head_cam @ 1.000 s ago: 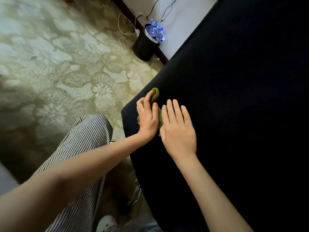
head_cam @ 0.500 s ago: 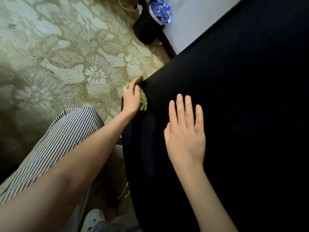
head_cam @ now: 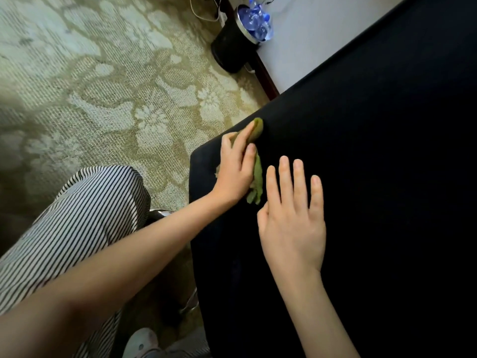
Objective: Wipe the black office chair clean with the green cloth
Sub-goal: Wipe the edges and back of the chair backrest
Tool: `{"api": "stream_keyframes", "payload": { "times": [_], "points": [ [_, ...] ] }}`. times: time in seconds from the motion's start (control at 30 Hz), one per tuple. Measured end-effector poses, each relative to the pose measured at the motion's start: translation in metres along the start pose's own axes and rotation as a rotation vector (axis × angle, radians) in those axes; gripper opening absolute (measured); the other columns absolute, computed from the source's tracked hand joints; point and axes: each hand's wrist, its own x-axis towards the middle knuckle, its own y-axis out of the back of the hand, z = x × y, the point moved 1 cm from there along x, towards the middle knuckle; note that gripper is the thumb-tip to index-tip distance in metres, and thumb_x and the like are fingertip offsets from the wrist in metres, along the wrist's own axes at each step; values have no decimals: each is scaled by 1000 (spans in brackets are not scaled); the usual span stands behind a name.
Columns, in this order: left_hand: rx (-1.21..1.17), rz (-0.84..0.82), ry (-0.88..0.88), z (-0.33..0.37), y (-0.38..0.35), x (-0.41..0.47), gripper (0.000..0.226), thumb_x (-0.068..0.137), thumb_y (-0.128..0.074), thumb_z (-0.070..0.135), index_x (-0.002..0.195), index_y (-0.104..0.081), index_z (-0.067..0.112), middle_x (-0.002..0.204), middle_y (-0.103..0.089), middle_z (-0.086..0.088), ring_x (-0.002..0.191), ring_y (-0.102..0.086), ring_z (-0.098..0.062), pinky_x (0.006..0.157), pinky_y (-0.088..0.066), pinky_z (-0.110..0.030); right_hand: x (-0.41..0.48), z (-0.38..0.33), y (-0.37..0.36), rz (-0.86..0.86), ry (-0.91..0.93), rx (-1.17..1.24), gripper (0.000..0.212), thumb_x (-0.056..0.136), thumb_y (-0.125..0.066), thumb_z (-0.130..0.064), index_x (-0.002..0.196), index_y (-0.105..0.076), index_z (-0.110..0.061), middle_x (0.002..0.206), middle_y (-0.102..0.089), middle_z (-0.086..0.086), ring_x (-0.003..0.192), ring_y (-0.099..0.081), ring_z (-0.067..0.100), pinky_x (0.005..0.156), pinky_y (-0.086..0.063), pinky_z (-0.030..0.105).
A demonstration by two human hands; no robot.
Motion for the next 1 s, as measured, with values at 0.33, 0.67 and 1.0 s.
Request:
{"api": "stream_keyframes", "payload": {
  "times": [0.33, 0.67, 1.0],
  "points": [
    [48, 101, 498, -70, 18, 32, 37, 100, -34, 19, 133, -48, 28, 129, -28, -14, 121, -34, -24, 97, -19, -16, -2, -4, -1, 22, -7, -58, 59, 87, -18, -24, 139, -43, -12, 147, -38, 11, 138, -33, 26, 112, -1, 43],
    [17, 52, 257, -13, 0, -14, 46, 96, -33, 26, 142, -35, 21, 111, -26, -4, 117, -37, -30, 107, -27, -34, -2, -3, 0, -17, 22, -121, 58, 88, -25, -27, 144, -35, -14, 151, -31, 12, 140, -24, 28, 112, 6, 48],
    [41, 78, 221, -63, 11, 25, 42, 96, -38, 16, 138, -42, 14, 110, -30, -7, 114, -41, -31, 104, -32, -32, -2, -6, -2, -17, 32, -133, 59, 87, -30, -34, 144, -36, -16, 151, -31, 11, 140, -26, 28, 111, 3, 49]
  ]
}}
